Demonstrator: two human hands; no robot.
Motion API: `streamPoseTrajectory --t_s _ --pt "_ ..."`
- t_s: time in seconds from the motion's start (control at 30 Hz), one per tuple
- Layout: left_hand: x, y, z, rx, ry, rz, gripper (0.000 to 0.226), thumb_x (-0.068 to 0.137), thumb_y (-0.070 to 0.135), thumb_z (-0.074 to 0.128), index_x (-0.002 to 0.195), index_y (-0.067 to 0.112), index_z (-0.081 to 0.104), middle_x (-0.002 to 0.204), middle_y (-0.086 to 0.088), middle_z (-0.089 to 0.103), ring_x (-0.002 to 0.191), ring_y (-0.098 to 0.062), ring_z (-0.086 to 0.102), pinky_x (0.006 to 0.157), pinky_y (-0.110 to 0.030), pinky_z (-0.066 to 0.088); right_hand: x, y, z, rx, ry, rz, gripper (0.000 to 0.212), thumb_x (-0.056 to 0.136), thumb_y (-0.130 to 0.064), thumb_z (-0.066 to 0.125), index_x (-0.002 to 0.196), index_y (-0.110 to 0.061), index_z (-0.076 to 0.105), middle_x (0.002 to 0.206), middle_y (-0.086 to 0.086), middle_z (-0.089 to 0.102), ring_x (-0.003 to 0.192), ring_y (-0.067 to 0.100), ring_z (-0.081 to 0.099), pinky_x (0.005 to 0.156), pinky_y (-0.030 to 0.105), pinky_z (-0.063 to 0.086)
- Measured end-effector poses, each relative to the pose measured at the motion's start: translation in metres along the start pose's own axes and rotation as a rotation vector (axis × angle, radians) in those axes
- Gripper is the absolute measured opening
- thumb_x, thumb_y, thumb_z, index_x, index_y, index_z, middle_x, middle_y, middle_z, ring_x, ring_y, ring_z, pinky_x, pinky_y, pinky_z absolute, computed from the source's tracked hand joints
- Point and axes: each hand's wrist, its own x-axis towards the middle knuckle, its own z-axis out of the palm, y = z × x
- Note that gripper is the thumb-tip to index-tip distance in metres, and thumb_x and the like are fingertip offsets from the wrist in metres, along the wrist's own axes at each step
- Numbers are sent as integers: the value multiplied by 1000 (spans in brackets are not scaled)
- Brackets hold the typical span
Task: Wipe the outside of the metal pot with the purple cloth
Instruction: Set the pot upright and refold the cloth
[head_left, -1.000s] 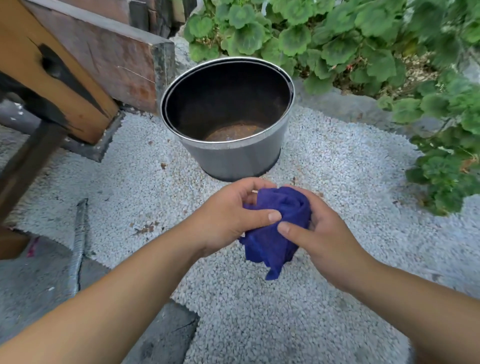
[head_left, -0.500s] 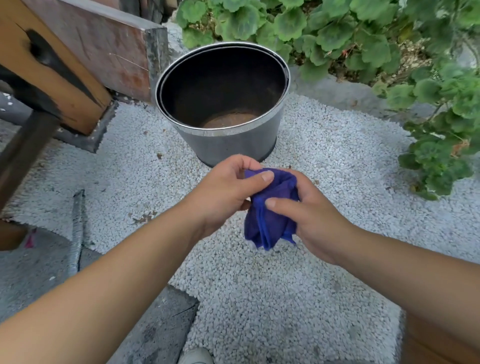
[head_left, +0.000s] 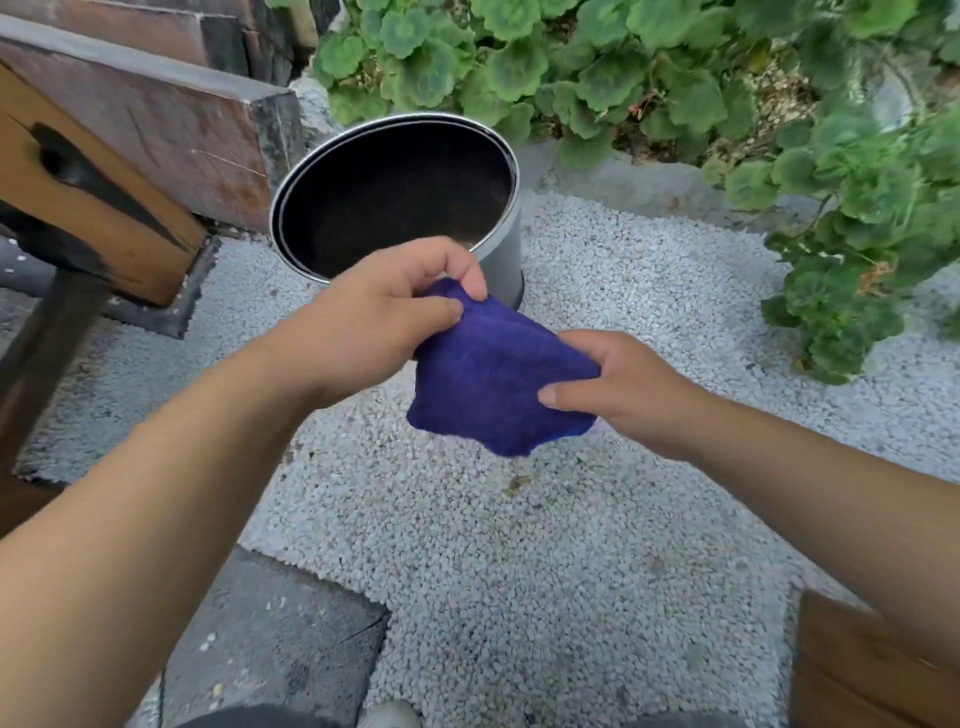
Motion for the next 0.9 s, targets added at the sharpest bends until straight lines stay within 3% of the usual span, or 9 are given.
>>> streamPoseTrajectory --t_s 0.13,0.2,0.27,0.37,0.5,0.6,0.7,0.8,0.9 --pt "-3 11 -12 64 -54 -37 14 85 23 60 95 24 69 86 -1 61 75 -13 49 71 -29 41 -3 -23 -25 143 -57 -7 20 71 -15 73 88 -24 76 86 5 74 80 18 68 71 29 54" --pt "-5 19 -10 67 -90 -53 25 77 22 74 101 24 66 84 13 63 72 -4 52 69 -19 45 -6 -37 -30 211 -37 -4 17 72 -14 71 89 -17 73 86 9 72 79 21 66 71 31 52" --pt "-7 30 -7 244 -31 -3 38 70 18 85 97 31 62 78 24 61 67 6 50 65 -12 41 -14 -61 -32 234 -18 13 21 73 -11 70 93 -13 69 87 10 71 80 22 65 72 32 51" --pt "-13 60 -7 466 104 79 37 79 12 82 86 38 57 77 23 59 66 11 49 64 -9 36 -35 -104 -40 197 1 72 23 80 0 68 99 -12 68 90 9 71 81 21 65 72 32 51" --pt "-36 106 -16 339 176 72 20 82 27 72 77 25 53 62 22 52 55 2 43 54 -13 33 -66 -164 -48 223 70 141 23 87 5 61 101 -13 65 89 6 72 79 19 68 65 28 55" --pt "-63 138 -14 -66 173 -33 19 83 27 63 80 18 47 69 10 49 65 -12 42 65 -26 39 -88 -209 -47 284 105 154 24 82 5 61 102 -8 63 88 9 69 79 23 65 70 32 53" --pt "-98 174 -10 -563 251 -81 18 83 14 59 93 22 46 77 2 53 67 -14 46 63 -33 41 -109 -256 -35 324 77 204 34 77 -6 65 110 0 63 100 18 69 87 27 65 77 35 51" --pt "-116 199 -6 -820 383 -99 34 81 11 63 112 21 53 94 -2 70 76 -14 66 66 -30 55 -122 -277 -22 365 90 231 37 84 -8 64 120 2 61 117 23 67 99 32 65 86 42 49" --pt "-159 239 -16 -1087 325 -167 23 86 7 66 107 2 73 103 -16 74 91 -24 73 85 -37 59 -144 -313 5 453 15 251 50 78 -15 66 125 -1 56 119 19 68 105 30 66 85 41 55"
